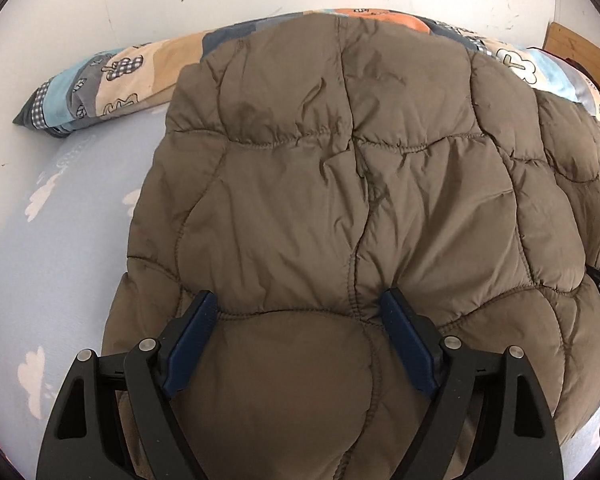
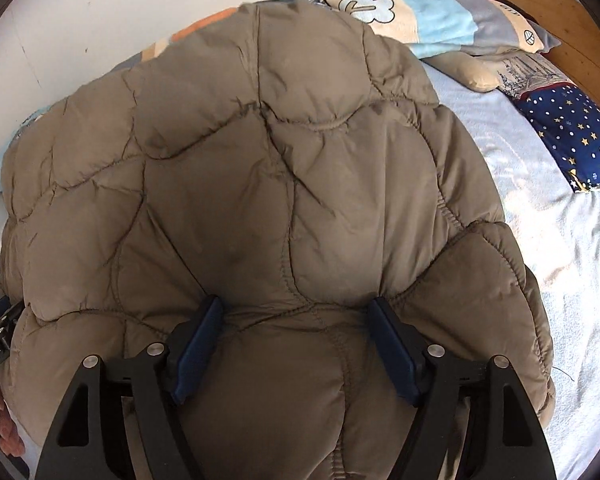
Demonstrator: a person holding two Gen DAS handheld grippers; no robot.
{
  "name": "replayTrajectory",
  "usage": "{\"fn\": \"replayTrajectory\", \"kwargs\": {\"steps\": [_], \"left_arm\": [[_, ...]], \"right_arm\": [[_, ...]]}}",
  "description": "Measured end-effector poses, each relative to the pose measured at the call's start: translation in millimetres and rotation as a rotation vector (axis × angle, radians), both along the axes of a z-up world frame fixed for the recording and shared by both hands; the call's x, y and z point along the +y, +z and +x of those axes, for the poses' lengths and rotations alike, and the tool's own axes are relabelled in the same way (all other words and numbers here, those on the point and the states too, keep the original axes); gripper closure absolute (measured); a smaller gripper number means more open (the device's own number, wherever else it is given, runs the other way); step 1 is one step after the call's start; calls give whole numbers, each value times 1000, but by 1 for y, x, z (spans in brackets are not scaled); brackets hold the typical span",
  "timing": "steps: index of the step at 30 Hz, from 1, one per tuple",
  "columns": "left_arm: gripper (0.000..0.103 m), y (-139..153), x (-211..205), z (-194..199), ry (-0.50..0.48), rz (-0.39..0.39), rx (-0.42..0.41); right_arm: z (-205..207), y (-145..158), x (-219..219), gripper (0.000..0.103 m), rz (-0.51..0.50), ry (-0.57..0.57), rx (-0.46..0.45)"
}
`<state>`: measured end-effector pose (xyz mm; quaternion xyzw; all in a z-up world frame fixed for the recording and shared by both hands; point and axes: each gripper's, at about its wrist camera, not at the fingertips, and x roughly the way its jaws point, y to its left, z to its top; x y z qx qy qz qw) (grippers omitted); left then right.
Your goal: Fold large clothes
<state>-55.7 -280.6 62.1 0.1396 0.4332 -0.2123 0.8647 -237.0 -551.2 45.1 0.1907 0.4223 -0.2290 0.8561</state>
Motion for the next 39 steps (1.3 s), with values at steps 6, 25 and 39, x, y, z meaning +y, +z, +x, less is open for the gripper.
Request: {"fn": "replayTrajectory", "kwargs": {"steps": [6,25,39], "left_arm": [[18,0,3,5,-5,-15,31],[20,17,134,109,161,-333,259],[26,-44,94,158,-151,-198,499]], "right_arm": [[1,5,-4,24,19,1,9],[-83,23,-117,24,172,-113,-106],[-67,-35,-152,9,402,93,-122]]}}
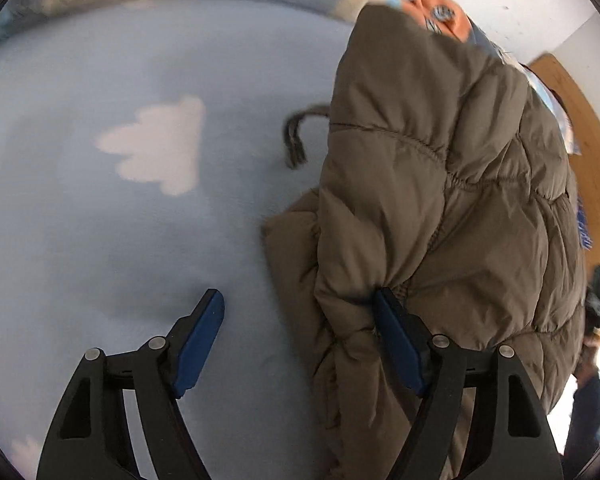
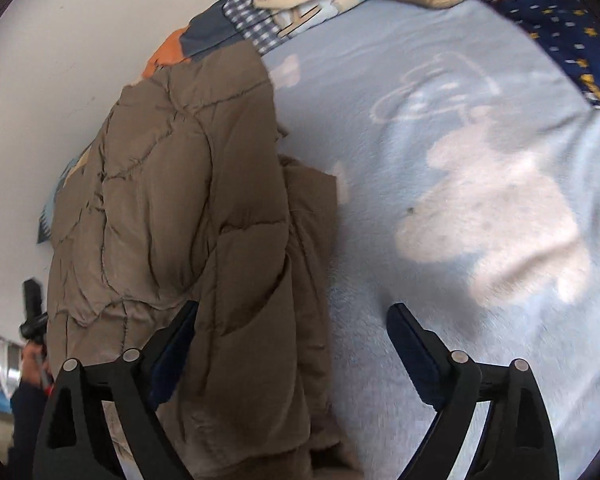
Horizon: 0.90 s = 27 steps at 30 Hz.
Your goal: Fold large clothes
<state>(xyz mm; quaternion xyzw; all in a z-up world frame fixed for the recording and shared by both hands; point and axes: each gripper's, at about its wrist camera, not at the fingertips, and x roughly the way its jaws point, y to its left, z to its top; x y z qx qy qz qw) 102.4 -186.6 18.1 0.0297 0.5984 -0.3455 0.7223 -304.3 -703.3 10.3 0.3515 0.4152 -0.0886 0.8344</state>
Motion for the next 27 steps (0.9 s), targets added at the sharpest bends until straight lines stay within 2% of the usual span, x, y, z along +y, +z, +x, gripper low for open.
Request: {"fn": "replayTrajectory", "kwargs": {"steps": [4,10,12,16,18,19,22,23,24,25,27], "left_arm": [[23,-11,-4,15,-82,-61,61],[22,-13,2,19,-128,-142,82],[22,-14,7,16,-139,-145,87],[22,-14,-13,22,-187,-126,87],[23,-14,-23,24,-208,-107,86],[24,-14,-26,25,-216,-101,84],[31,-12,-38,25,-232,-76,77],[33,-11,-40,25,-230,-76,76],[44,-10,-42,24,-229,-84,79],[46,-9,-46,21,-222,-111,100],[44,-12,-46,17,-210,-113,102]], "right_arm": [[19,-10,-3,8,63,121,-49],[47,-18,-7,6,103,305,-86],[59,-22,-8,1,108,346,-88],[89,-23,-1,0,63,411,-92],[85,-23,5,0,49,421,-104],[85,-23,7,2,35,425,-113],[79,-18,19,26,29,443,-163],[75,-14,23,32,18,456,-171],[74,-11,26,32,2,466,-173],[75,-10,27,32,-4,469,-172],[79,-18,22,21,25,441,-167]]}}
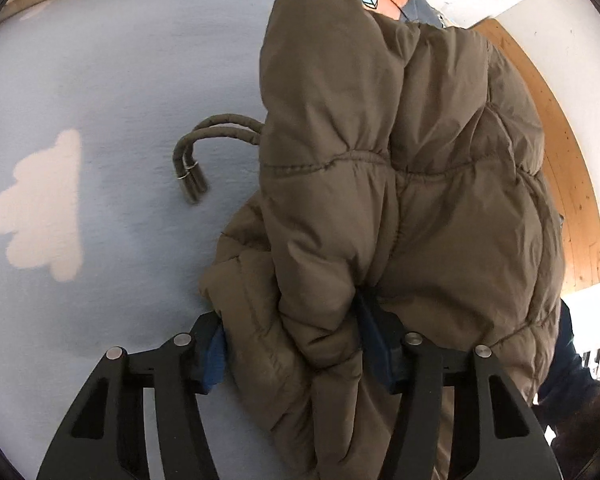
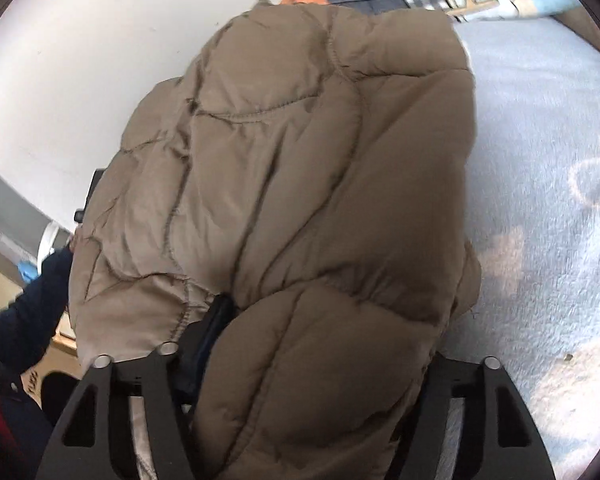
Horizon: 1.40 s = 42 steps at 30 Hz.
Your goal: Fold large clothes
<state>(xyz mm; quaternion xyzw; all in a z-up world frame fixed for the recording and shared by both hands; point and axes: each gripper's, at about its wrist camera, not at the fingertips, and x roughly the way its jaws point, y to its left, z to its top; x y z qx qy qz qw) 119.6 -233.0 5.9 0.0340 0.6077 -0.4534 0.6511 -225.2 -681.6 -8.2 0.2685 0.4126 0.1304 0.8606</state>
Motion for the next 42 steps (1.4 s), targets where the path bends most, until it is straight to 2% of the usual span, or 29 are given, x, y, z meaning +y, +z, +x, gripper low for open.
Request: {"fn": "replayTrajectory", "kwargs": {"steps": [4,6,8,9,10,11,14,16,19,25,27,34,36,37,38,42], "left_arm": [[40,-11,-2,9,50,-35,49],[40,-12,4,10,60,-50,52],[49,-7,4,1,41,-49,20],[60,-4,7,-3,29,-45,4],[65,2,6,-9,24,-32,-18],[67,8,6,-14,20,-12,-46],[72,20,6,-24,28,22,-86],[74,29,3,-36,47,34,-119],[75,49,8,-48,72,9,-139],[77,83,52,-67,104,-57,-142],[77,98,56,-87,110,-74,-146],[78,160,112,-137,122,-125,-183],[78,183,131,-158,120,-141,-198],[78,188,127,-167,122,-145,-200],[78,197,140,-182,122,-151,-204],[78,211,163,-200,128,-161,-205]], "right_arm": [[13,-3,-3,6,36,17,-4],[20,-2,2,9,22,17,-8],[17,3,11,32,12,30,-11],[14,10,15,38,-15,24,-21],[9,16,19,49,-46,22,-30],[5,24,23,55,-86,18,-39],[-3,43,33,65,-163,-2,-59],[-8,56,41,67,-209,-13,-80],[-17,74,49,68,-249,-30,-104],[-40,112,65,70,-266,-27,-149],[-49,125,75,70,-268,-18,-163],[-111,180,109,70,-274,31,-213],[-135,193,115,70,-276,40,-229],[-146,199,120,70,-275,43,-237],[-146,205,131,70,-276,45,-240],[-176,209,151,70,-272,48,-236]]}}
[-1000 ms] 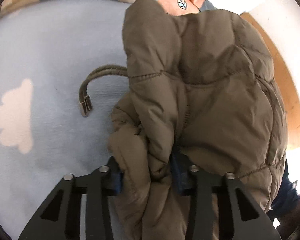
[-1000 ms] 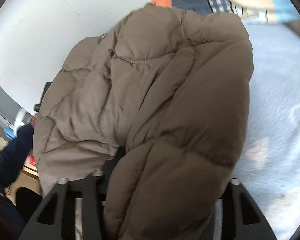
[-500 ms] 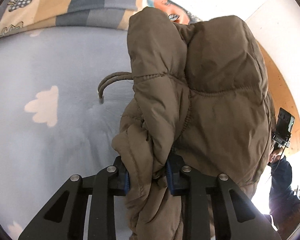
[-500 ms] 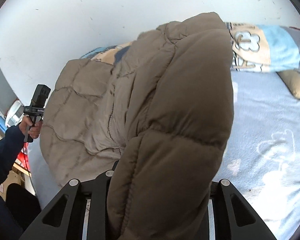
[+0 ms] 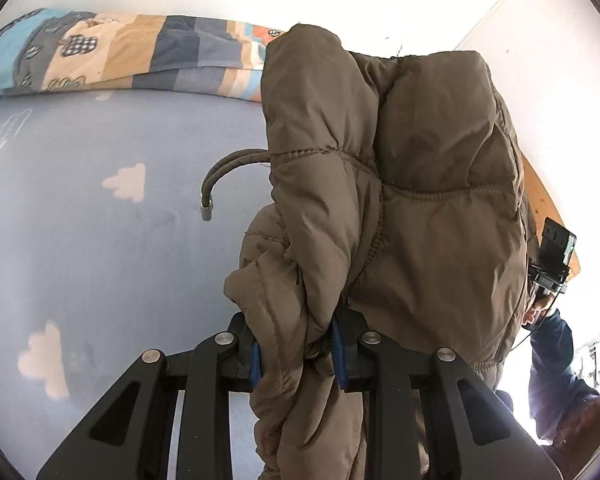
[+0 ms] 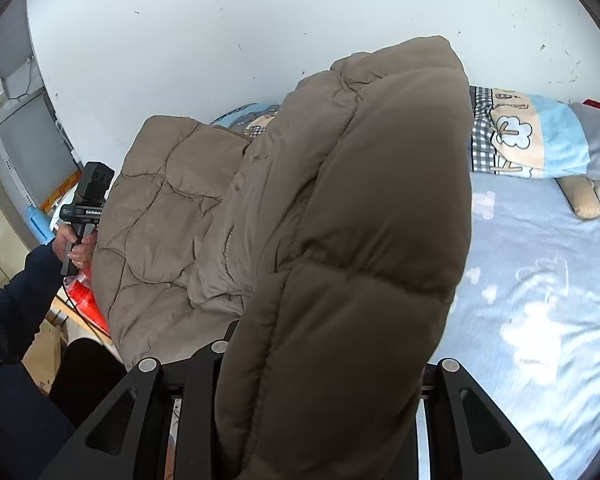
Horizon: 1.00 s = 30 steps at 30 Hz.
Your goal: Fold large clothes
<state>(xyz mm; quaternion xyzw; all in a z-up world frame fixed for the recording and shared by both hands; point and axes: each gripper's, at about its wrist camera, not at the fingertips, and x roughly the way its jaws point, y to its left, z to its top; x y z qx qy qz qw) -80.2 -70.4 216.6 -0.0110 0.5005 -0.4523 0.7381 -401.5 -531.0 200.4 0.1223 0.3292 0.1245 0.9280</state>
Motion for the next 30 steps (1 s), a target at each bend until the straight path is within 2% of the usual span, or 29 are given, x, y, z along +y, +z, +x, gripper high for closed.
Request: {"fn": "replayTrajectory", "kwargs": {"steps": [3,5,9,10,12,13,14,15,16,18,20,23,26,28,30], "left_arm": [[78,-6,18,-20,15,-13,23],[78,-20,21,-22,28,-16,32],[77,-80,17,-4,108,-11,136],[77,-93,16,1,126,0,155],[74,-133,8,14,162,70,195],[68,-159,8,19,213,132,211],[64,-172,10,23,253,159,215],[56,-182,15,25,283,158,231],[54,-190,27,28,327,110,280],[54,-189,46,28,375,42,325],[54,-171,68,24,387,13,288],[56,-128,86,11,410,57,116],[56,-83,83,-11,390,-12,23],[56,-54,62,-38,341,-60,-53],[55,-40,33,-54,274,-69,-125]], "right_arm": [[-11,-11,5,70,-3,-10,24],[-9,-27,5,70,20,-26,50],[17,-69,-5,69,48,-77,138],[29,-91,-7,68,30,-106,195],[46,-123,-8,57,-13,-168,293],[54,-147,-14,43,-19,-225,376],[56,-159,-23,30,21,-267,418],[55,-166,-35,28,73,-304,442],[49,-169,-44,24,122,-334,450],[28,-163,-60,18,140,-396,429],[-5,-147,-71,17,147,-449,400],[-50,-116,-72,17,80,-542,330],[-66,-80,-51,17,23,-581,259],[-63,-63,-18,17,-11,-585,208],[-55,-56,16,17,-34,-584,170]]}}
